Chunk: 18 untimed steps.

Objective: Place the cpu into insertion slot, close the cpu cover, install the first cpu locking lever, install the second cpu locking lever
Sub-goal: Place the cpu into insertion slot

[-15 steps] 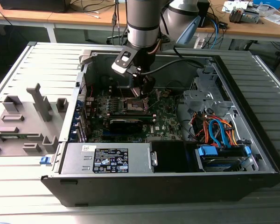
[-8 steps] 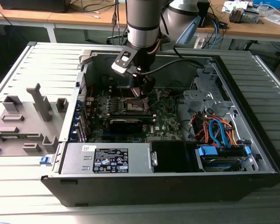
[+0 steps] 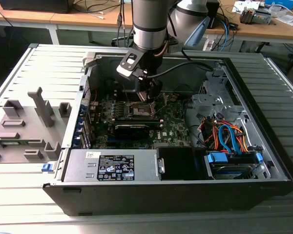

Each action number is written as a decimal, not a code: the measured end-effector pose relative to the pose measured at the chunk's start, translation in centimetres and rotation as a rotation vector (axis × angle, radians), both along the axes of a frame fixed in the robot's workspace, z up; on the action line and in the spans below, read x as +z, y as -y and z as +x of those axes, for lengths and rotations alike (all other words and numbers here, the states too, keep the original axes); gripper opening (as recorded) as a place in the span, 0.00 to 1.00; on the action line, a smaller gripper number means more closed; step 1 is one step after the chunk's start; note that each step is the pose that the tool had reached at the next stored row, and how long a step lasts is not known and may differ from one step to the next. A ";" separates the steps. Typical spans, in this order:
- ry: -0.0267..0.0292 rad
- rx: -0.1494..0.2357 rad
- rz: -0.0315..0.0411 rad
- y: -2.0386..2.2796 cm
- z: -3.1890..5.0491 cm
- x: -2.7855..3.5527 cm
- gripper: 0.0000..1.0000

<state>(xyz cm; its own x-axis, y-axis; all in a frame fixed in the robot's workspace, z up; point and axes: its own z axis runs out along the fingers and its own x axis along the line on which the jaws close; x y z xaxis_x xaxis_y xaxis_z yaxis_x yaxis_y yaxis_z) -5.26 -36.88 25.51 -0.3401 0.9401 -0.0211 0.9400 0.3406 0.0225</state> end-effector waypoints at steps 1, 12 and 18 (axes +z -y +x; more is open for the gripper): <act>0.0000 -0.001 -0.0003 0.00 0.00 0.00 0.55; 0.0000 -0.010 -0.0030 0.00 0.00 0.00 0.55; 0.0000 -0.014 -0.0035 0.00 0.00 0.00 0.55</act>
